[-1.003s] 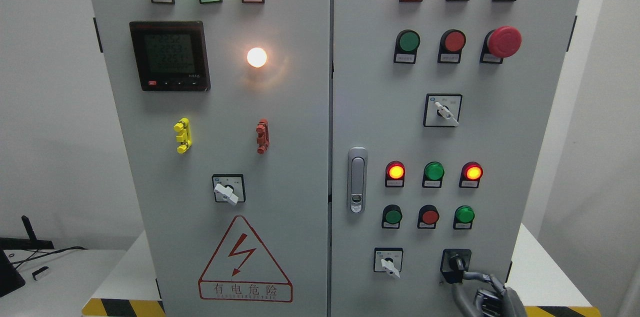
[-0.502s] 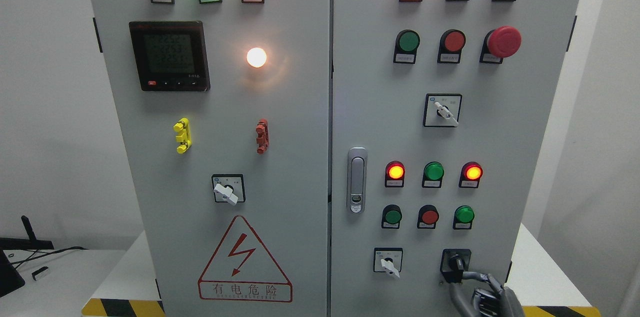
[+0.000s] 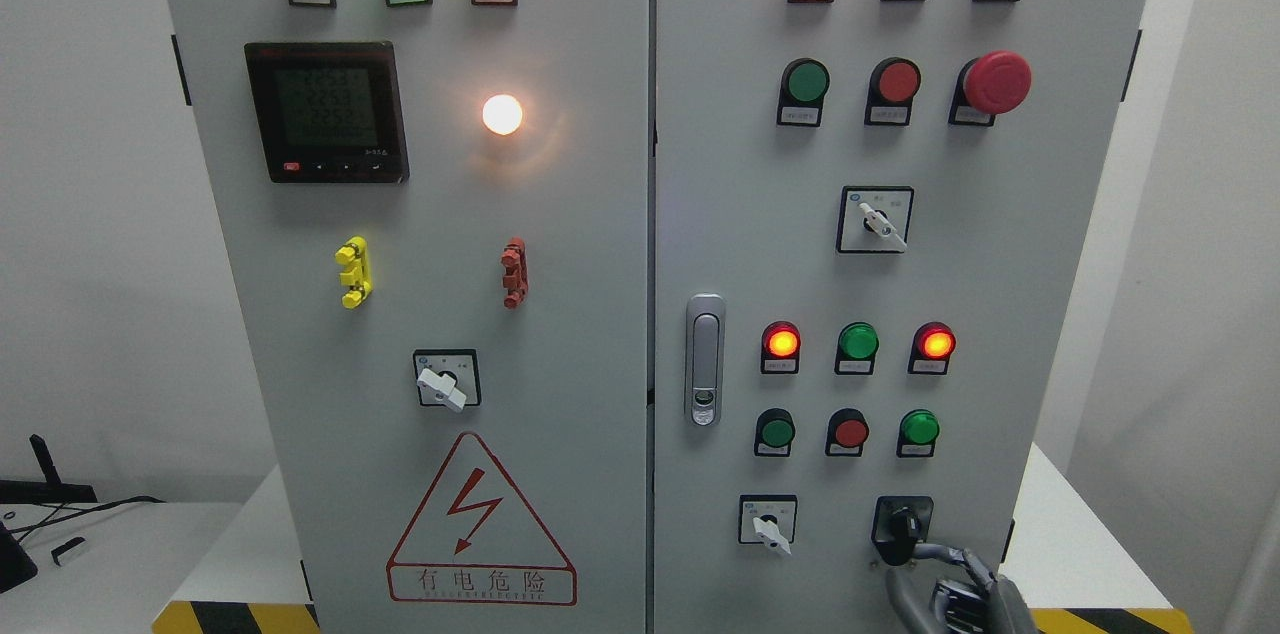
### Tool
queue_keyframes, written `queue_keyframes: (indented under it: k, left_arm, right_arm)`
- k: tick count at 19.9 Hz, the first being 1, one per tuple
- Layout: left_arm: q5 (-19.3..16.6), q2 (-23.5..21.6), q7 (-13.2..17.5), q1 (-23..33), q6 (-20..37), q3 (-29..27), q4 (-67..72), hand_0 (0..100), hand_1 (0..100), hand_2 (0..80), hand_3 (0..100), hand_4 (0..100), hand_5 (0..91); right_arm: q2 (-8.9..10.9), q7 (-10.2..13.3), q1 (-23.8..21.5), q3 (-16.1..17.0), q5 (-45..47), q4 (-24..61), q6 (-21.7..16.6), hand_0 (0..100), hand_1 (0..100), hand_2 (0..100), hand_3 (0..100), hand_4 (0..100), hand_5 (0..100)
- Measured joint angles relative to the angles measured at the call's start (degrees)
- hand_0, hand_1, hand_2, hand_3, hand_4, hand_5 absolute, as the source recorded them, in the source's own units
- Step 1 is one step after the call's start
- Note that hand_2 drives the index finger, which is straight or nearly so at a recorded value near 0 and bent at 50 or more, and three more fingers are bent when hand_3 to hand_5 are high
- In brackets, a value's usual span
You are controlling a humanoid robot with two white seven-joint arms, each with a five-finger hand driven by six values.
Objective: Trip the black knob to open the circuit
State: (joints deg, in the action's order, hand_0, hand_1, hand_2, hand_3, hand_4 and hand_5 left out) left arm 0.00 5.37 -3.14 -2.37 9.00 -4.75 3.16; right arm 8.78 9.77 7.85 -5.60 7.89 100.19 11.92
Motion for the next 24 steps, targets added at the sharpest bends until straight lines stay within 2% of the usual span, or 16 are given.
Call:
queue_keyframes:
  k: [15, 24]
  left_arm:
    - [0.0, 0.0, 0.0, 0.0, 0.0, 0.0, 0.0, 12, 39, 0.0, 0, 0, 0.0]
    - [0.0, 0.0, 0.0, 0.0, 0.0, 0.0, 0.0, 12, 39, 0.0, 0, 0, 0.0]
  right_arm:
    - [-1.51, -0.8, 0.3, -1.7, -0.1, 0.1, 0.1, 28, 67, 41, 100, 100, 96]
    - [-1.94, -0.5, 0.4, -1.7, -0.3, -0.3, -0.1, 28, 67, 40, 100, 100, 96]
